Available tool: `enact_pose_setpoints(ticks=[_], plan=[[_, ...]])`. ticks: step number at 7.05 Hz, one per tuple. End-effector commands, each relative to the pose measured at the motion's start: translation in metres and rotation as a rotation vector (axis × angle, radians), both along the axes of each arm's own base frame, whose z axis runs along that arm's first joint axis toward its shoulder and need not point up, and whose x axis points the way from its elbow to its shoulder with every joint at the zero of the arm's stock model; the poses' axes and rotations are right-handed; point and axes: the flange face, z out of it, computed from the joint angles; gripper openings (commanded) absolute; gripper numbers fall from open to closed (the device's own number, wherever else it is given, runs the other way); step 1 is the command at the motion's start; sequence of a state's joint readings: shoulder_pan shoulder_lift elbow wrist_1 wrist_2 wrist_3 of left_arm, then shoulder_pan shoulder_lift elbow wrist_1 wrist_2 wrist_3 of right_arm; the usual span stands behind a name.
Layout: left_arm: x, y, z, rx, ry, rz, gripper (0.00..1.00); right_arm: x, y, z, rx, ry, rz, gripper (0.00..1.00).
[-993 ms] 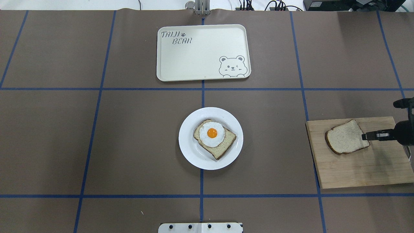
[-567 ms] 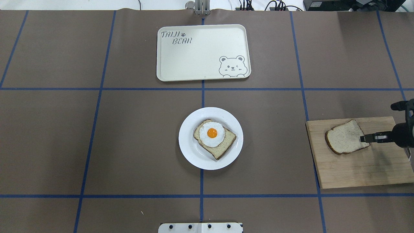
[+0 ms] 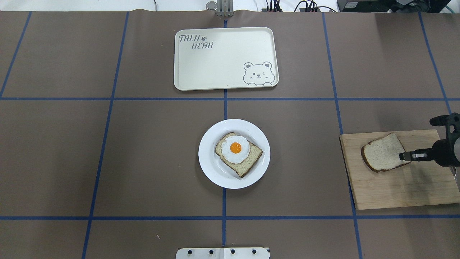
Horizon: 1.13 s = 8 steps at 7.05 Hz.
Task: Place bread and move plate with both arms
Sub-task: 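Lower the right gripper onto the bread slice on the wooden board, then close the right gripper on the bread slice edge and lift it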
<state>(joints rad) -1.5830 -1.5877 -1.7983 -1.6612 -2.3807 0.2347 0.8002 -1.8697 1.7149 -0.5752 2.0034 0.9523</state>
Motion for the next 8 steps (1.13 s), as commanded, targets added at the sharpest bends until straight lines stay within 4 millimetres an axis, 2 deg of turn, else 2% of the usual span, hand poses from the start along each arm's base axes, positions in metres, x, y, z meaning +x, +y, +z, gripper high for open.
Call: enact_pose_setpoints(ticks=[1,3,5,8], plan=[[0.0,0.0,0.0,0.001,0.0,0.0,0.99,0.003,0.003,0.003,-0.002,0.007,0.0,0.0],[0.0,0.0,-0.001,0.003,0.001,0.0,0.99,0.015,0.016,0.01,-0.005,-0.001,-0.006,0.0],[-0.001,0.001,-0.001,0.001,0.001,-0.001,0.99,0.018,0.017,0.011,-0.021,-0.005,0.003,0.0],[-0.001,0.001,0.0,0.001,0.001,0.0,0.99,0.055,0.002,-0.003,-0.085,-0.112,0.013,0.0]])
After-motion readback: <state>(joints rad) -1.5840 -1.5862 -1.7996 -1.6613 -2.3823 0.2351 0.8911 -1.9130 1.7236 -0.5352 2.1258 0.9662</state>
